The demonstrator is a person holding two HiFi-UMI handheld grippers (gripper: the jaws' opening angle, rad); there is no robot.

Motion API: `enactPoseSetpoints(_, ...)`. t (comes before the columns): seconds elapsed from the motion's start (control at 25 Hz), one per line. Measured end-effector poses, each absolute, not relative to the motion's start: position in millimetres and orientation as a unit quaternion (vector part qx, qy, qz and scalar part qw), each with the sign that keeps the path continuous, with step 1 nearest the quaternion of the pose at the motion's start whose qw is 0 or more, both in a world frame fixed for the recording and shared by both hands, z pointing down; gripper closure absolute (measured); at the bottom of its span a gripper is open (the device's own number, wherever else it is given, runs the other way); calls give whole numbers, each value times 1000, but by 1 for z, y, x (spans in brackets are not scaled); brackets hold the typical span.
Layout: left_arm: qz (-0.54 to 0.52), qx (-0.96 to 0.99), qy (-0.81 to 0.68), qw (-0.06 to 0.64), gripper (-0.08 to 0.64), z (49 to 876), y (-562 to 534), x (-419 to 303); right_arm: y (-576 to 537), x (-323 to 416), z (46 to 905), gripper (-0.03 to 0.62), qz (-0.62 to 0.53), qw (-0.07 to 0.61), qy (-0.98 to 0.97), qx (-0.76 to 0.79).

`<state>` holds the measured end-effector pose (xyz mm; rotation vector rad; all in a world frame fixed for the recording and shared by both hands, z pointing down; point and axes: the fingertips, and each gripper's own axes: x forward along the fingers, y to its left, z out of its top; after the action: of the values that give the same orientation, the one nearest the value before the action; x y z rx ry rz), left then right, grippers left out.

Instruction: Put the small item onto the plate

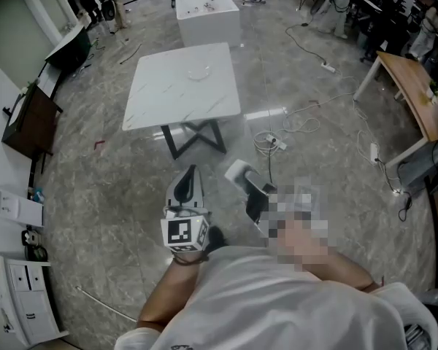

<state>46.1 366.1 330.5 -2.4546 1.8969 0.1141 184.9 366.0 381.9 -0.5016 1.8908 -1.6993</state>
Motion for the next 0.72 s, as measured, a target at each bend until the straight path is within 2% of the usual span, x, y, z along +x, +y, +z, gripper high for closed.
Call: enactPoseSetpoints(0.72,40,-831,554,1,554,318,213,-72,221,48,358,497,-612,308,695,-217)
